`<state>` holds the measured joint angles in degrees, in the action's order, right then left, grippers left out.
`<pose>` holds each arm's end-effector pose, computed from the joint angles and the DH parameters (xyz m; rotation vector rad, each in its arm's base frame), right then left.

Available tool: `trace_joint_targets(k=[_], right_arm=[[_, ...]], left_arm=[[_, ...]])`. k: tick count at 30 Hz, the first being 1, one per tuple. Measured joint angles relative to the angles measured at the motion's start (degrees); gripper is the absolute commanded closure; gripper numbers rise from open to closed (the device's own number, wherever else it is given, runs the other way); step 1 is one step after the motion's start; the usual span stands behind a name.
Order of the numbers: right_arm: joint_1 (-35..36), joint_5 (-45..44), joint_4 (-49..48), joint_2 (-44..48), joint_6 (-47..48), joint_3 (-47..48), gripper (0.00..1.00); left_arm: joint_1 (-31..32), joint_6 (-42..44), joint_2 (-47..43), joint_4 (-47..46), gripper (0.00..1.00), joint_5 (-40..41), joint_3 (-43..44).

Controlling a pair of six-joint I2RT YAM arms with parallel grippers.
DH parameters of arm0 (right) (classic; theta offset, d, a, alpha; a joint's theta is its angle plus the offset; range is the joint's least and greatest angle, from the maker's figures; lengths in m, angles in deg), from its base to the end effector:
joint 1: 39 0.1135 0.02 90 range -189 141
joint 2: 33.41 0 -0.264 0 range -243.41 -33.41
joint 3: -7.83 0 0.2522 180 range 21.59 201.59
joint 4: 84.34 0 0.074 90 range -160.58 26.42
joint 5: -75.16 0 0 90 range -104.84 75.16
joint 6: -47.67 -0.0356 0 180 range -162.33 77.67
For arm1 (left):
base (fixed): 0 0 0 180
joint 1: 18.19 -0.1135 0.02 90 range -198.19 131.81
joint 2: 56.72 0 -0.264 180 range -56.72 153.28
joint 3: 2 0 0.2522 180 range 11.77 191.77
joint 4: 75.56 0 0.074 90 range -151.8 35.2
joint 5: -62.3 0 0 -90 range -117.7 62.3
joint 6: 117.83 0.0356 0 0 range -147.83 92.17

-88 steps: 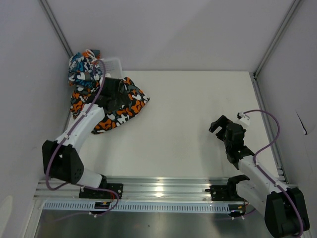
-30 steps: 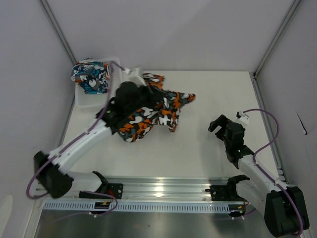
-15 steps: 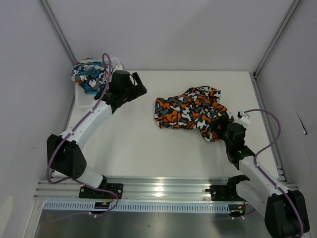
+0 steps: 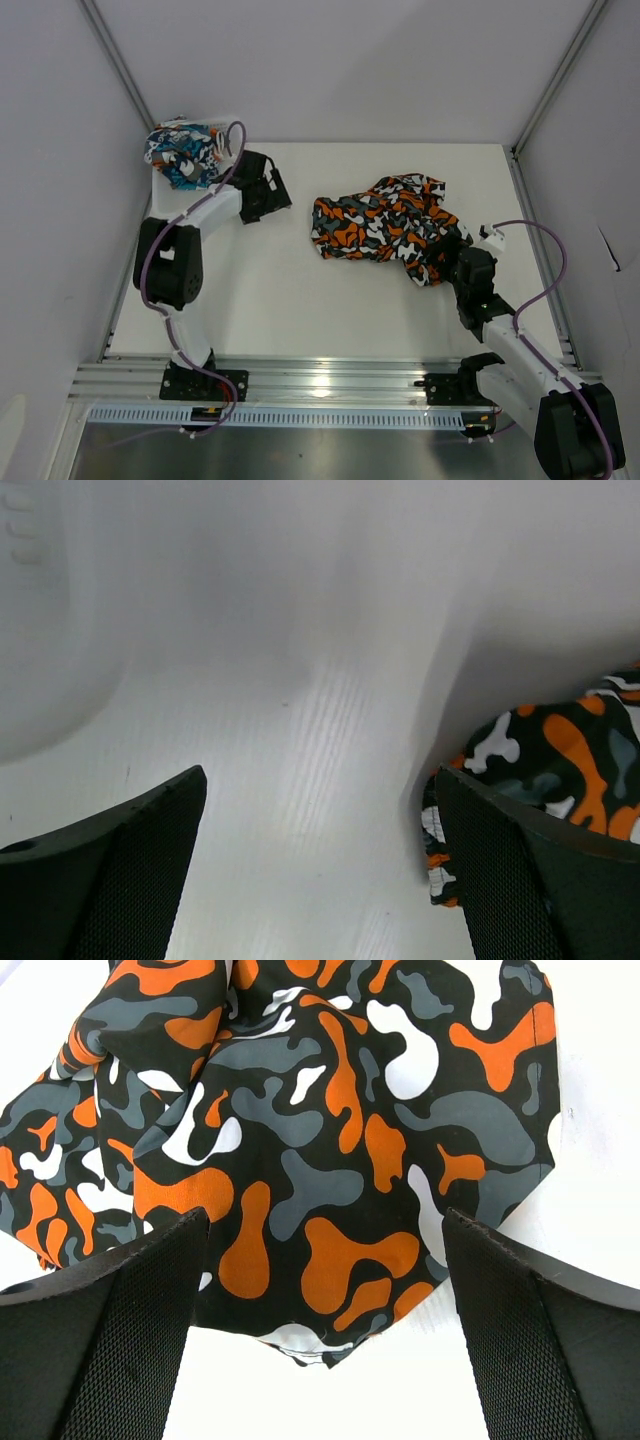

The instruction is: Fold and stack the shorts

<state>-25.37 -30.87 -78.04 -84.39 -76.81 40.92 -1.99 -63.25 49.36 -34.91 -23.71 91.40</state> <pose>0.1894 0.0358 0.1968 0.5349 1.9119 0.2672 0.3892 -0.1105 0.2240 -0.4496 2.4812 -0.2847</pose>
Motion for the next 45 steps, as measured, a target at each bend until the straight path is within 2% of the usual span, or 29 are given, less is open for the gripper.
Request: trace_joint_targets(k=[6, 12, 17, 21, 25, 28, 31, 35, 40, 43, 45], right_arm=[[0.0, 0.11, -0.15, -0.17, 0.09, 0.0, 0.01], [1.09, 2.25, -1.44, -2.69, 1.81, 0.24, 0.01], [7.56, 3.28, -2.43, -6.38, 5.2, 2.47, 0.01], [15.65, 2.4, -4.57, -8.33, 9.88, 4.46, 0.01], [24.13, -0.33, -6.54, -11.8, 14.75, 6.75, 0.01], [27.58, -1.14, -6.47, -16.83, 17.09, 9.84, 0.01], [29.68, -2.93, -3.34, -25.33, 18.56, 17.25, 0.01], [31.06, -5.35, 1.07, -38.07, 20.15, 31.76, 0.03], [31.69, -7.52, 8.0, -50.12, 21.44, 47.12, 0.05], [31.78, -9.25, 13.62, -58.45, 21.79, 57.42, 0.19], [31.8, -10.21, 17.7, -63.49, 21.73, 63.45, 0.22]], left_arm=[[-8.09, -0.22, 4.74, 0.96, 0.05, -4.13, 3.02], [-12.66, -0.5, 4.59, 3.76, 0.02, -2.34, 3.85], [-12.09, -0.2, 2.73, 4.11, 0.01, -1.42, 4.07], [-10.25, 0.11, -1.14, 2.62, 0.01, -1.66, 3.06], [-6.4, 0.24, -7.87, -0.68, 0.01, -2.73, -2.6], [-3.45, 0.33, -13.73, -2.4, 0.01, -3.58, -8.76], [-0.81, 0.07, -21.33, -5.09, 0.01, -3.89, -17.33], [0.2, -0.66, -31.08, -9.27, 0.01, -3.28, -28.7], [0.28, -0.52, -34.21, -13.44, 0.01, -0.92, -35.56], [0.42, -0.26, -35.78, -19.34, 0.01, 0.46, -41.55], [0.46, 0.09, -37.2, -22.86, 0.01, 0.66, -46.18]])
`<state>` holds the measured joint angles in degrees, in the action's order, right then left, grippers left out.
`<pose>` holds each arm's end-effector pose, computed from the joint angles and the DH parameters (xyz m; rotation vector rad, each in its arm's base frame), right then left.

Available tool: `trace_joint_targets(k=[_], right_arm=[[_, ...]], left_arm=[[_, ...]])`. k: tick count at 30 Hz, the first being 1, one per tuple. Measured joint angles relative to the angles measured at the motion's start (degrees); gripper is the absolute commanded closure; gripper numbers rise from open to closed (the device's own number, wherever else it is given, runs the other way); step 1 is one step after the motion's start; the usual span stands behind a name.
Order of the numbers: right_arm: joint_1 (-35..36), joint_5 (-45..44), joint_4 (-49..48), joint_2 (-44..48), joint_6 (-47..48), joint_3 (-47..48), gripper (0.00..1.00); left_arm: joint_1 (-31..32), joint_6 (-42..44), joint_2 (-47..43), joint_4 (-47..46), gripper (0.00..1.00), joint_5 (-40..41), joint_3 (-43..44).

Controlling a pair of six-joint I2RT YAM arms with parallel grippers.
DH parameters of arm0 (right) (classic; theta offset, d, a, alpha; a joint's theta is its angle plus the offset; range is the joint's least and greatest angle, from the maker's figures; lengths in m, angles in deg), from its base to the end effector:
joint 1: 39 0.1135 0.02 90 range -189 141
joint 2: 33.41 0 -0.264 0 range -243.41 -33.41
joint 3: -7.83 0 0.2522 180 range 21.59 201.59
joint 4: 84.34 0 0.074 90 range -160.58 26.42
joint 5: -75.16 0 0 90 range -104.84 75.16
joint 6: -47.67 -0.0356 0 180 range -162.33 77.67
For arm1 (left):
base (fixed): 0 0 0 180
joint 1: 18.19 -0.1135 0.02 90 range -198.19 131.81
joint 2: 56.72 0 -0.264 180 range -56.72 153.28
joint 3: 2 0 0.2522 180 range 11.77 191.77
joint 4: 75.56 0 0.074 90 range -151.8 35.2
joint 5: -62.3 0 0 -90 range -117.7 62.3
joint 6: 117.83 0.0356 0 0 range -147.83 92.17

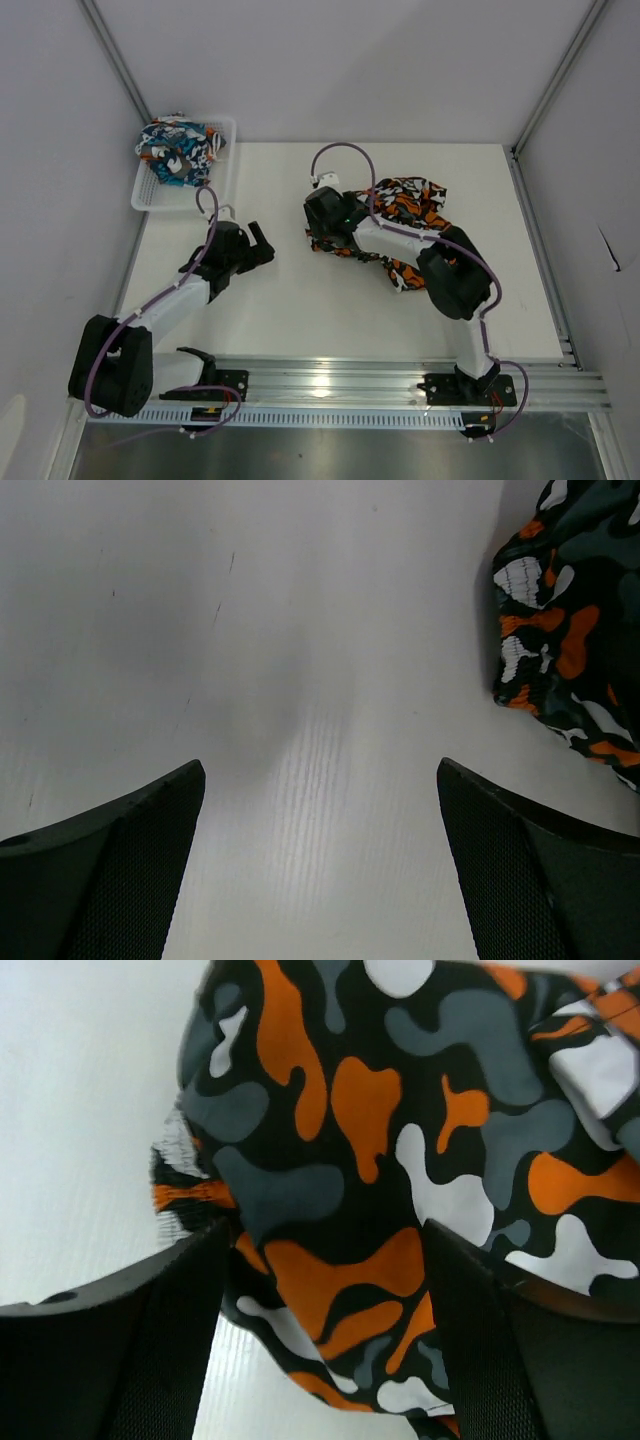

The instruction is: Fold and stack the shorts

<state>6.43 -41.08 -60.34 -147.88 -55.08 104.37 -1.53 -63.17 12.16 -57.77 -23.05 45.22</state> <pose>0.3257 0.3082 0.2054 -0.3998 2.1772 0.0289 0.2344 -0.0671 0.1971 -0.4143 2.2488 -0.3898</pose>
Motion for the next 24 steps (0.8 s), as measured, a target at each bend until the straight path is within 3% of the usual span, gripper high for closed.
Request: trace_joint_targets(k=[3, 8, 11, 13, 18, 24], right_arm=[[0.0, -1.18, 7.1, -6.56, -0.42, 8.0, 0.31], [0.02, -1.75, 14.95, -12.37, -1.38, 14.12, 1.0], [0.5, -2.45, 16.31, -11.87, -2.64, 12.87, 1.0], [1.42, -2.78, 13.42, -7.98, -2.6, 6.56, 1.0], [5.44, 0.87, 8.13, 11.34, -1.64, -13.73, 1.0], [4.48, 14.4, -2.82, 30.56, 0.74, -26.14, 1.0]], left_arm=[[0.07, 0.94, 0.5, -2.43, 0.01, 0.52, -1.55], [0.09, 0.87, 2.97, -8.39, 0.01, -0.31, -1.49], [0.09, 0.81, 4.13, -9.84, 0.01, -1.4, -1.49], [0.09, 0.57, 4.5, -11.28, 0.01, -3.39, -1.53], [0.63, -1.01, 6.8, -17.68, 0.01, -10.62, -1.6], [3.04, -2.47, 8.33, -24.28, 0.01, -18.58, -2.1]])
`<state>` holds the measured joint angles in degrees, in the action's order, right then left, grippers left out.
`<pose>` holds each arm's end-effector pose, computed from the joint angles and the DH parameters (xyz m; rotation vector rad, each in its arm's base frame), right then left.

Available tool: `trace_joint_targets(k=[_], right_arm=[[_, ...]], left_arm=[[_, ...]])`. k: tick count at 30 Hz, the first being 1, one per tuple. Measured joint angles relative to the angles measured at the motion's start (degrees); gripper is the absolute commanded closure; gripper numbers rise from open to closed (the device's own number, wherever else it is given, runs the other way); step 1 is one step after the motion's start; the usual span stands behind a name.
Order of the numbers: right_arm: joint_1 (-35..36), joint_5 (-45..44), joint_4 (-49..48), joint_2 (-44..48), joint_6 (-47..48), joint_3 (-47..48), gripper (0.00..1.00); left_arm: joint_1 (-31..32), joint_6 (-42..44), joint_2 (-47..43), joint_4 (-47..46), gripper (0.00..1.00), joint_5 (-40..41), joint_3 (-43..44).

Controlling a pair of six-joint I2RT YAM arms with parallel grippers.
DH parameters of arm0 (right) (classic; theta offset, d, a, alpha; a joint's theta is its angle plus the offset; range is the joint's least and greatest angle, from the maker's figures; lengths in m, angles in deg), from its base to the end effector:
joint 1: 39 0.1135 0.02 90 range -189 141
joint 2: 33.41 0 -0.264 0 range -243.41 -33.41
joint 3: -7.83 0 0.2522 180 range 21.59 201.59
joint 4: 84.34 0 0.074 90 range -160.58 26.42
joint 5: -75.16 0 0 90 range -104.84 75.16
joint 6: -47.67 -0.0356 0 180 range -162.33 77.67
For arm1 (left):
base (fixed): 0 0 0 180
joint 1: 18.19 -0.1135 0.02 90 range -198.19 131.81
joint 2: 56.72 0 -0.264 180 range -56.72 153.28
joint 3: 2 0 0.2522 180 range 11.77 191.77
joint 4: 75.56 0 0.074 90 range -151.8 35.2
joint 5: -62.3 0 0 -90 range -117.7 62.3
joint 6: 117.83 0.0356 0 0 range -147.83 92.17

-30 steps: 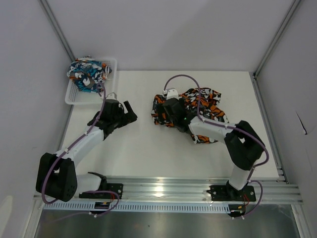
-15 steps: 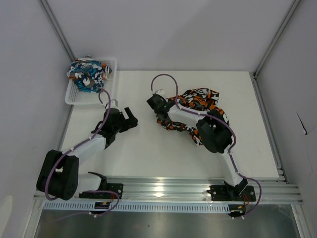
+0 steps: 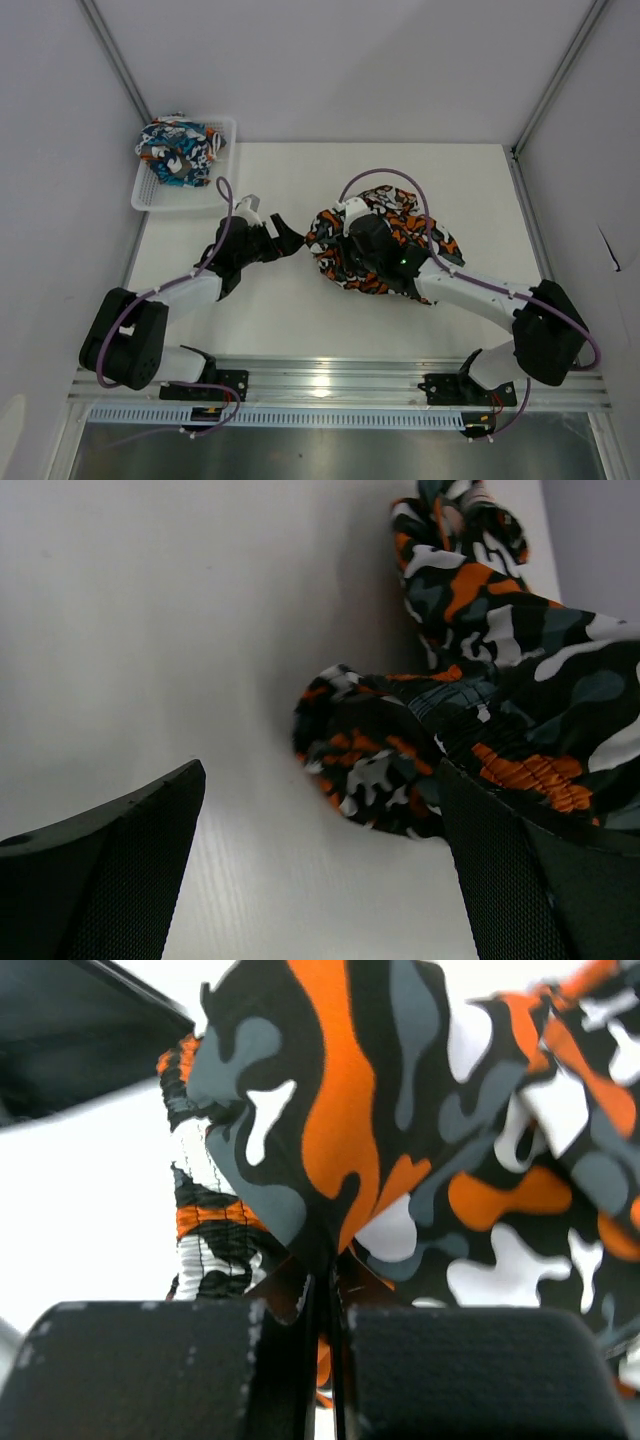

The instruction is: Fold and stack the shorts

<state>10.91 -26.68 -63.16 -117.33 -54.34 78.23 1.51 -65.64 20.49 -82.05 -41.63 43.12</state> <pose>0.2160 0.2453 0.2551 -0.5975 2.1057 0.3947 0.2542 -0.1001 0.1901 -0.1718 2.1100 -0.8655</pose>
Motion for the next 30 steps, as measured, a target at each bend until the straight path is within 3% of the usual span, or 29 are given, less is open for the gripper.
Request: trace_joint_targets(k=[6, 15, 25, 30], right_arm=[[-5.9, 14.95, -6.8, 2.58, 0.2, -4.74, 0.98], [-6.91, 24.83, -12.04, 2.62, 0.7, -9.73, 0.97], [-10.73, 26.23, -11.5, 2.25, 0.7, -9.01, 0.98], [-12.55, 26.18, -7.32, -2.16, 0.68, -0.98, 0.98]], left_arm=[[0.96, -1.33, -1.49, -7.58, 0.01, -5.66, -2.78], [1.14, -2.73, -5.66, -16.5, 0.01, -10.95, -5.42], [1.49, -2.75, -6.25, -20.0, 0.04, -13.29, -5.92], [3.82, -0.7, -9.88, -19.74, 0.05, -12.85, -7.32]])
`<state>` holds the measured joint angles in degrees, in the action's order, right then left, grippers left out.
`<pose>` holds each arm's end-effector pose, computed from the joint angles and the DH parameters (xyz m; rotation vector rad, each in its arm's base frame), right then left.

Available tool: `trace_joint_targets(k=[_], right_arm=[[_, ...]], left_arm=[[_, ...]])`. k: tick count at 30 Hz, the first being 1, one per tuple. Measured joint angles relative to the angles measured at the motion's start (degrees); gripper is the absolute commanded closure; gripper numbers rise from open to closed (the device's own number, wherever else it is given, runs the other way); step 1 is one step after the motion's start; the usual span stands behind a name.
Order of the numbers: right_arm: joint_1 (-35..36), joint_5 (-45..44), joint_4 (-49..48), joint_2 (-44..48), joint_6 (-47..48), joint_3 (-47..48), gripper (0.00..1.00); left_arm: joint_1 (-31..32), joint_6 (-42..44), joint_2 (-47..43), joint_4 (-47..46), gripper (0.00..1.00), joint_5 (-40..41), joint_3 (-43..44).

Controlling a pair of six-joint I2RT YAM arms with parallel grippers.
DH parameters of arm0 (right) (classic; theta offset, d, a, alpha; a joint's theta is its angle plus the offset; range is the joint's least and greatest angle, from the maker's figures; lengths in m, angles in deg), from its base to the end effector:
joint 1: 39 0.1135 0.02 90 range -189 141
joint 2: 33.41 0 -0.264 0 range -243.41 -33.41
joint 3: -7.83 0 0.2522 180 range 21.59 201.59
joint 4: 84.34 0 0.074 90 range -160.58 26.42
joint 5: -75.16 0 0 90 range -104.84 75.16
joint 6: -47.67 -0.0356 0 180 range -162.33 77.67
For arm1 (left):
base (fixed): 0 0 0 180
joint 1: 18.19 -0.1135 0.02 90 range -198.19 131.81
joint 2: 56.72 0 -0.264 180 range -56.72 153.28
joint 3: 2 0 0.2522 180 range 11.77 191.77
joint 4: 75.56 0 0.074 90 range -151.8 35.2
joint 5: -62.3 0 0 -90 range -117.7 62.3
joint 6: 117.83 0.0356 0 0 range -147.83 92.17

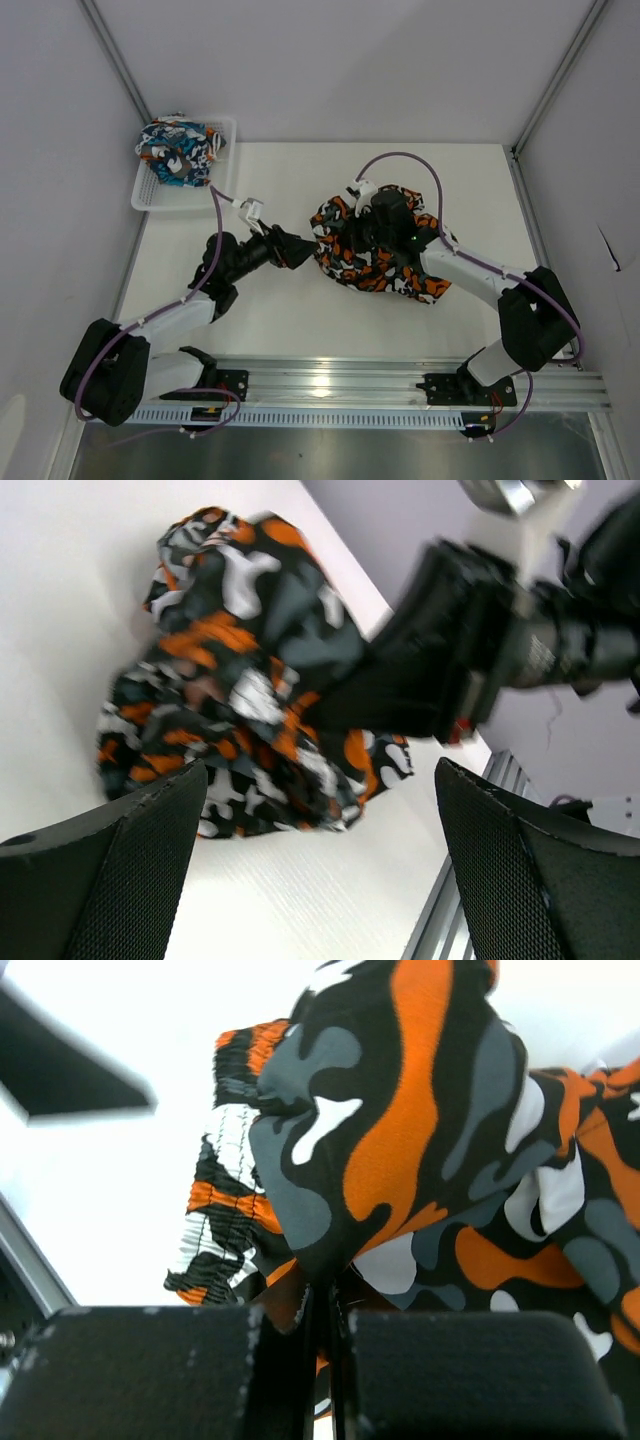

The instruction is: Fold and stack the shorts

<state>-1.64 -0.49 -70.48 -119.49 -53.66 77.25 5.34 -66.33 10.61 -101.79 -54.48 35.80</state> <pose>0.2625 0.2115 0.2495 -0.6424 2.0845 0.7619 0.2167 -0.1118 0.2267 0.1593 1.7574 -1.1887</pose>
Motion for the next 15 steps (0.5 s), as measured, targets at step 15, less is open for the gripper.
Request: trace_joint_targets(k=[15], right_arm=[[-0.85, 0.09, 10.08, -4.07, -0.85, 10.62, 0.98]], left_arm=[[7.89, 9.07, 1.01, 5.16, 0.21, 6.32, 2.47]])
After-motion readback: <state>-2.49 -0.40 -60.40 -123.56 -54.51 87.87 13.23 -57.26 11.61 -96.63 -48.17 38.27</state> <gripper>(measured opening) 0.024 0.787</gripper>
